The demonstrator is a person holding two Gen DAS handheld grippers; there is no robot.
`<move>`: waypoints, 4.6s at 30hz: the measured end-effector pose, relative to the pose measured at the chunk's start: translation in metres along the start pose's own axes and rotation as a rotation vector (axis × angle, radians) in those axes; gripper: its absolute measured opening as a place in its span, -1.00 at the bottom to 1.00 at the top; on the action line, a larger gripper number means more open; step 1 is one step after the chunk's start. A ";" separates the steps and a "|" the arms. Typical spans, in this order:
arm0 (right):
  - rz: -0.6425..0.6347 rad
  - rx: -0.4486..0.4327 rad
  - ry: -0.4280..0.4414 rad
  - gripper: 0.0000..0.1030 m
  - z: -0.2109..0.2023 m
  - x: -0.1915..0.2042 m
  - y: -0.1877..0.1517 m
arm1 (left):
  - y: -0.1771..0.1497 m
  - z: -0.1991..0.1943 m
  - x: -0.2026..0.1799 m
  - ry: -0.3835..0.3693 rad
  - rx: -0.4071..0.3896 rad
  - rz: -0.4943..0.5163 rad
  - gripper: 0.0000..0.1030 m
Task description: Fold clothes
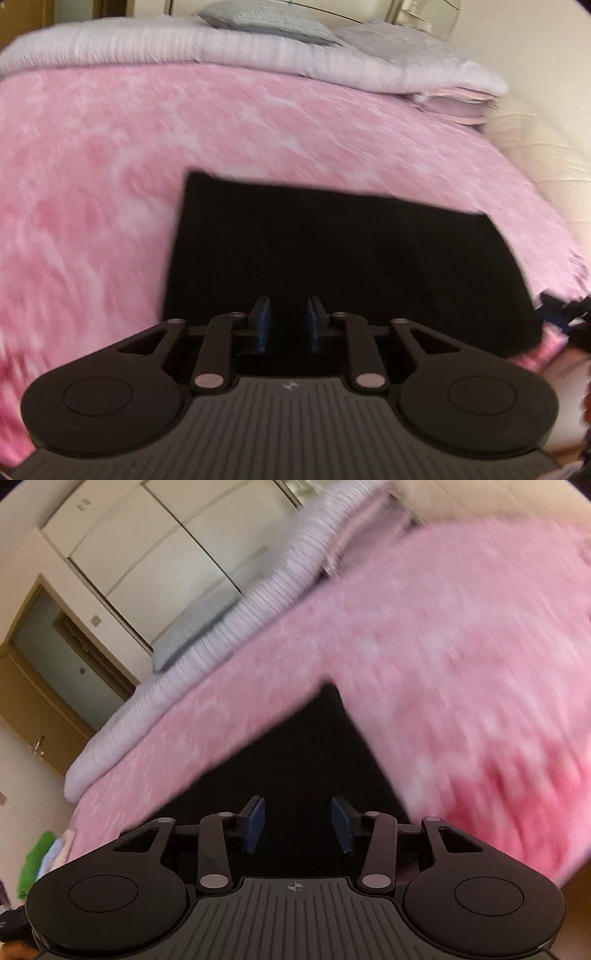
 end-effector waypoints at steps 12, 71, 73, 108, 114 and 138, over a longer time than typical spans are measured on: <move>0.479 -0.007 0.005 -0.13 -0.017 -0.052 -0.025 | -0.020 0.008 -0.081 -0.149 0.005 0.122 -0.67; 0.143 0.196 0.191 -0.14 0.094 0.070 -0.060 | -0.014 0.036 0.110 -0.508 0.072 -0.869 -0.30; 0.385 0.189 0.180 -0.29 0.096 0.047 -0.039 | -0.010 0.046 0.108 -0.530 0.083 -0.887 -0.30; -0.200 0.212 0.148 -0.55 0.126 0.139 -0.083 | -0.007 0.028 0.141 -0.370 -0.108 -0.481 -0.66; -0.053 0.226 0.207 -0.55 0.095 0.121 -0.074 | -0.014 -0.031 0.138 -0.237 -0.157 -0.406 -0.67; -0.535 0.241 0.159 -0.58 0.081 0.165 -0.088 | 0.009 -0.032 0.081 -0.072 -0.160 -0.095 -0.77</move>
Point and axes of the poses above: each gripper's, at about its wrist camera, not at the fingertips, and z roughly the way its jaws point, x to its left, y to its top, the point moved 5 cm from there along z, roughly the way its jaws point, and after that the axes turned 3 degrees about y, right-handed, at the moved point
